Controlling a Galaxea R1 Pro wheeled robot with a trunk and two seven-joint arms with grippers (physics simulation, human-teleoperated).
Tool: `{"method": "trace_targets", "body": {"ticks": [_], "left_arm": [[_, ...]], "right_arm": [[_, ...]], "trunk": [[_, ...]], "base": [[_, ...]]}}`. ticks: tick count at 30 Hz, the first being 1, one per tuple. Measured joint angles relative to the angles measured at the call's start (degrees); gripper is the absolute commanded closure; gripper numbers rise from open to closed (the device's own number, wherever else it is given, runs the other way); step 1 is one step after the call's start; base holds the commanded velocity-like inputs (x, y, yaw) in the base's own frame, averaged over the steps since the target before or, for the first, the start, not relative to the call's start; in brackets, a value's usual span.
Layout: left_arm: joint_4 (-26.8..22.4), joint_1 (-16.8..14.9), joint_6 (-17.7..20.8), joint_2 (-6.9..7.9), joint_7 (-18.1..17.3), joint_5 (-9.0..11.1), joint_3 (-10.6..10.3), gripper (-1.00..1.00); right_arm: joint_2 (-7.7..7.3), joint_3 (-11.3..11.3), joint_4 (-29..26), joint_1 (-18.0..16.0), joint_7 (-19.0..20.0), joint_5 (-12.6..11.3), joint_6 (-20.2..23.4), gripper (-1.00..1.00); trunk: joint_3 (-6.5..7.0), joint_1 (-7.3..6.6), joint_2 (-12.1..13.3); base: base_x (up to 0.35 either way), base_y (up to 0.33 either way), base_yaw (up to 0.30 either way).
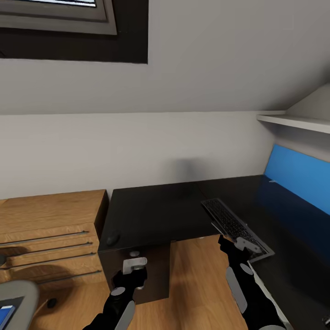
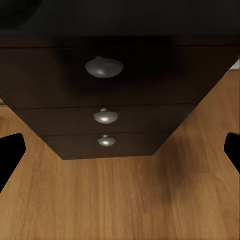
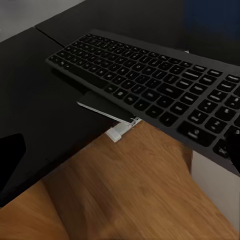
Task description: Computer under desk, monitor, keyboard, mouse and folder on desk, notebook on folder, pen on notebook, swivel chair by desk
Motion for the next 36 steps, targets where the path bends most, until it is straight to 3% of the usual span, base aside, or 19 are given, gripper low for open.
{"method": "trace_targets", "body": {"ticks": [9, 22, 27, 36], "left_arm": [[0.0, 0.0, 0.07, -0.06, -0.17, 0.07, -0.44, -1.0], [0.0, 0.0, 0.09, 0.0, -0.2, 0.16, -1.32, -1.0], [-0.05, 0.0, 0.14, 0.01, -0.18, 0.17, -1.33, -1.0], [-1.88, -0.05, 0.09, 0.05, -0.12, 0.18, -1.36, -1.0]], "right_arm": [[-0.39, -0.14, 0.13, 0.0, 0.12, 0.06, -0.02, -1.0], [-2.98, -0.39, 0.59, 0.0, 0.06, -0.11, 0.07, -1.0], [-6.43, -1.71, 1.27, -0.05, 0.14, -0.36, 0.19, -1.0], [-10.43, -5.73, 8.06, -1.24, 0.44, -0.67, 0.18, -1.0]], "trunk": [[0.0, 0.0, 0.0], [0.0, 0.0, 0.0], [0.0, 0.03, 0.0], [0.0, 0.03, 0.0]], "base": [[0.315, 0.0, 0.0], [0.305, 0.0, 0.0], [0.089, 0.0, 0.0], [0.01, 0.0, 0.0]]}}
